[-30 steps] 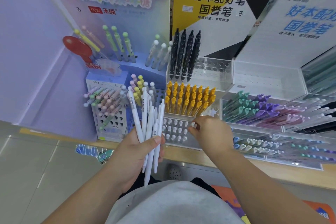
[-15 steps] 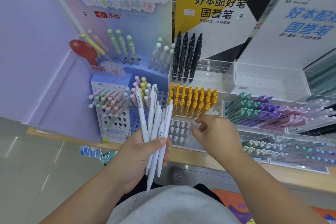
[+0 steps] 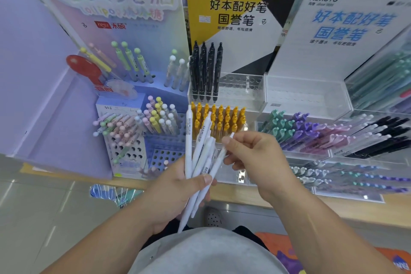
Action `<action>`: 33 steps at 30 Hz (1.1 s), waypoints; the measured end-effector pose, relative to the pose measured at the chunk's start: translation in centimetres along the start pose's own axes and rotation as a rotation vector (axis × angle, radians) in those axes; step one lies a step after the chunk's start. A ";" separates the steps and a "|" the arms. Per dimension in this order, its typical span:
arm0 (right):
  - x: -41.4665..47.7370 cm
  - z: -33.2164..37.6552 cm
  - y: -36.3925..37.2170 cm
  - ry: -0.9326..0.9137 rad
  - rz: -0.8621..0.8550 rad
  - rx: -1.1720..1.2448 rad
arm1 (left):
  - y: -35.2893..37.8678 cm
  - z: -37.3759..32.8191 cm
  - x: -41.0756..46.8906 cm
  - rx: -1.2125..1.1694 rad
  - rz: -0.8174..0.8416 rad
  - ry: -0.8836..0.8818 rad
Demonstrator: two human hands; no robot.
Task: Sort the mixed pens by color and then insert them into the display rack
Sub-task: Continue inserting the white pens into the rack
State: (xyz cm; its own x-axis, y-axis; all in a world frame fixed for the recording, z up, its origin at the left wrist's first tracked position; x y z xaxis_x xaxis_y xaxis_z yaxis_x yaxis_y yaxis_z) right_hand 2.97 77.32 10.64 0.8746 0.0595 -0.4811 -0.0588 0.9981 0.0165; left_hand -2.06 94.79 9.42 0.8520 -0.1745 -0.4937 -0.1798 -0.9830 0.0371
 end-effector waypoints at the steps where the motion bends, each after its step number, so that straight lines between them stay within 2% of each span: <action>1: -0.1 0.2 -0.3 -0.014 -0.002 0.015 | 0.0 0.1 0.0 -0.028 -0.022 -0.003; 9: 0.0 0.9 -5.3 -0.112 -0.150 0.125 | -1.3 0.5 0.1 -0.227 -0.123 0.033; 12: 0.7 -0.4 -5.9 -0.145 -0.183 -0.072 | -2.2 0.8 0.0 -0.273 -0.170 0.032; 16: 1.1 -2.1 -4.9 -0.295 -0.258 -0.433 | -2.7 1.3 -0.2 -0.318 -0.220 0.032; 20: 1.3 -3.3 -2.9 -0.435 -0.211 -0.655 | -2.9 1.4 -0.3 -0.336 -0.223 0.036; 25: 2.1 -4.7 -2.2 -0.478 -0.180 -0.788 | -3.3 1.7 -0.4 -0.328 -0.218 0.025; 33: 2.9 -5.4 -1.1 -0.510 -0.135 -0.828 | -3.7 1.8 -0.4 -0.346 -0.221 0.017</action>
State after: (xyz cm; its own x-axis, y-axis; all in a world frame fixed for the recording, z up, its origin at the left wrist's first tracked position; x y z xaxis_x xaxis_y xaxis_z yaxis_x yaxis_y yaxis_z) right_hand 3.00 76.36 4.53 0.9902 0.1392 0.0060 -0.0917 0.6831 -0.7246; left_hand -2.58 98.55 7.93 0.8601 0.0446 -0.5081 0.1815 -0.9578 0.2231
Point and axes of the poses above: each hand's wrist, its own x-axis towards the middle knuckle, its own y-axis out of the palm, z = x × y, the point moved 3 cm from there along x, towards the middle knuckle, and after that the axes turned 5 degrees about y, right-handed, at the moved point
